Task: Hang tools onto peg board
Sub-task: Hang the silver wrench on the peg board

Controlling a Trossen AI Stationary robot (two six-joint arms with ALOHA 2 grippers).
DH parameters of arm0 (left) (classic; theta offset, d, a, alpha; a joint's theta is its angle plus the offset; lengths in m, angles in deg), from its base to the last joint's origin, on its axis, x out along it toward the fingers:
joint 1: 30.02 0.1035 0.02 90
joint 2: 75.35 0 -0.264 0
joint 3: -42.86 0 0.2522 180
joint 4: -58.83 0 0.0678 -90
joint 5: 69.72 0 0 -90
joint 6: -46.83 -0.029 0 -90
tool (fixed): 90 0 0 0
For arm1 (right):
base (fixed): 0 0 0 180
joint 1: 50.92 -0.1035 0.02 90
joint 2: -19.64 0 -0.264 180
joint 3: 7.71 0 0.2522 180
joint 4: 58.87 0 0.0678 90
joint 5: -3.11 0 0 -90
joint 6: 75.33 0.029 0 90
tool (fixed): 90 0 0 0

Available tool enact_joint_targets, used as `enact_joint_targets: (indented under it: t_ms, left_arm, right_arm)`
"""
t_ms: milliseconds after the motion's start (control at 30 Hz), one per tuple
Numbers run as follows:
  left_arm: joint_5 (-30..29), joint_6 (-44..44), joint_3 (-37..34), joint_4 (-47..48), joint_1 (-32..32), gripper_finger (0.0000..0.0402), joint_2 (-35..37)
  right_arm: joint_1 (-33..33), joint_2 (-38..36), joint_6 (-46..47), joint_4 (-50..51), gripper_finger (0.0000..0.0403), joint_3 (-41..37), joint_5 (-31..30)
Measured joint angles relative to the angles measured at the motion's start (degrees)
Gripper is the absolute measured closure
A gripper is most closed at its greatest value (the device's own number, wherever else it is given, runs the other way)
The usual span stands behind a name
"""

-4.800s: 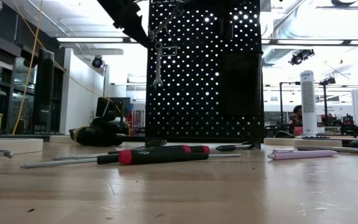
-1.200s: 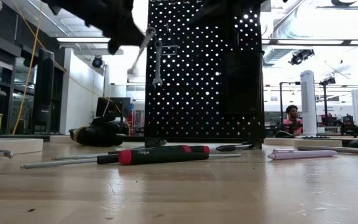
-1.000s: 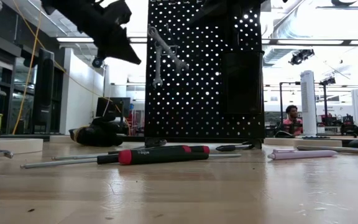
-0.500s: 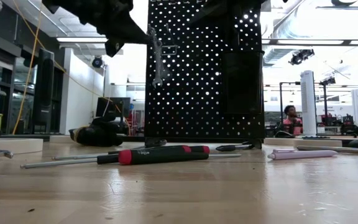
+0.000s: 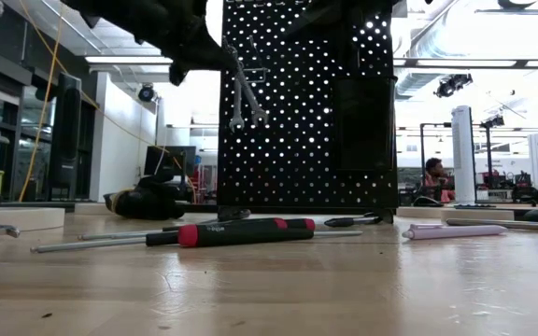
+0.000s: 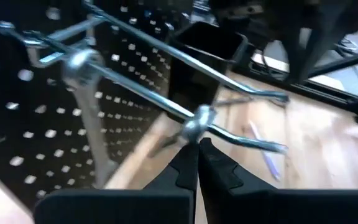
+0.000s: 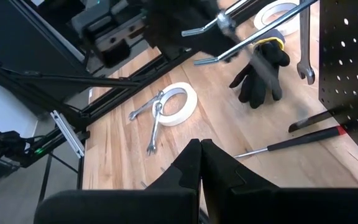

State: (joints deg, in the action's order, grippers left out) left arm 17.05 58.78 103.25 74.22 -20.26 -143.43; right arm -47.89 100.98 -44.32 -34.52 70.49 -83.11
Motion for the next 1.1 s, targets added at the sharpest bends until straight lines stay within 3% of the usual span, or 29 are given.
enact_joint_targets:
  t_ms: [233,1100]
  left_arm:
    - [0.0,-1.7,0.0,-5.4,2.5,0.0402,-2.4]
    - [-2.4,-4.7,0.0,-5.6,8.1,0.0401,-2.3]
  right_arm:
    - [0.0,0.0,0.0,0.0,0.0403,0.0,-0.1]
    - [0.0,0.0,0.0,0.0,0.0403,0.0,0.2]
